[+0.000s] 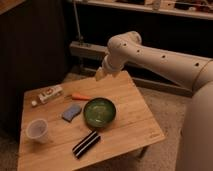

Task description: Place the pepper in the ceramic bowl

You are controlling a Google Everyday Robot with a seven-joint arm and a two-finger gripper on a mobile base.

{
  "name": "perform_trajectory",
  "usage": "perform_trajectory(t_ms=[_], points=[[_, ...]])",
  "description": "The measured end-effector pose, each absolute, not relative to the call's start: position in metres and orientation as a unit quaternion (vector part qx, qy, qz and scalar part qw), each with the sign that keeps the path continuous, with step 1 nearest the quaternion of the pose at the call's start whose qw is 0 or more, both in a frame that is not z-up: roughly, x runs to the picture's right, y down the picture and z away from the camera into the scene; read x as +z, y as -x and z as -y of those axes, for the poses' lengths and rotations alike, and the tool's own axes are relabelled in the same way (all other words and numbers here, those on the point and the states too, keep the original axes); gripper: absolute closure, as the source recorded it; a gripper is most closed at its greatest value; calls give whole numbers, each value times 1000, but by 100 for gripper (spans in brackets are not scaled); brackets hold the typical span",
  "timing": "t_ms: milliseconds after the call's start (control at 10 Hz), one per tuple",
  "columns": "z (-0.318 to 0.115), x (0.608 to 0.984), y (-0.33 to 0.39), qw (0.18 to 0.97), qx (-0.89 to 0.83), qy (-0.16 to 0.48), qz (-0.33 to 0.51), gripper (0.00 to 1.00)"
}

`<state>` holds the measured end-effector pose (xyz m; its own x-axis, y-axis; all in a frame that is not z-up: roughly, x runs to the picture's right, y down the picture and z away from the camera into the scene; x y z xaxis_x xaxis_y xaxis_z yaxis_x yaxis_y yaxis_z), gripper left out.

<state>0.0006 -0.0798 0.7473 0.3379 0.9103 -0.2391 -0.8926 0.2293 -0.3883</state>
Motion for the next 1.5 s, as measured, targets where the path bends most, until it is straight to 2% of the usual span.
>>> perform_trajectory(t_ms=[200,400,500,700,900,1100,1500], points=[[76,747,4,786,572,231,35,35],[75,752,-1,799,543,226,124,35],[74,752,6,806,513,213,203,35],[79,744,12,804,467,156,334,35],[97,726,-4,792,448,78,407,35],[105,715,-6,781,443,68,436,35],[124,728,40,852,314,137,397,35]])
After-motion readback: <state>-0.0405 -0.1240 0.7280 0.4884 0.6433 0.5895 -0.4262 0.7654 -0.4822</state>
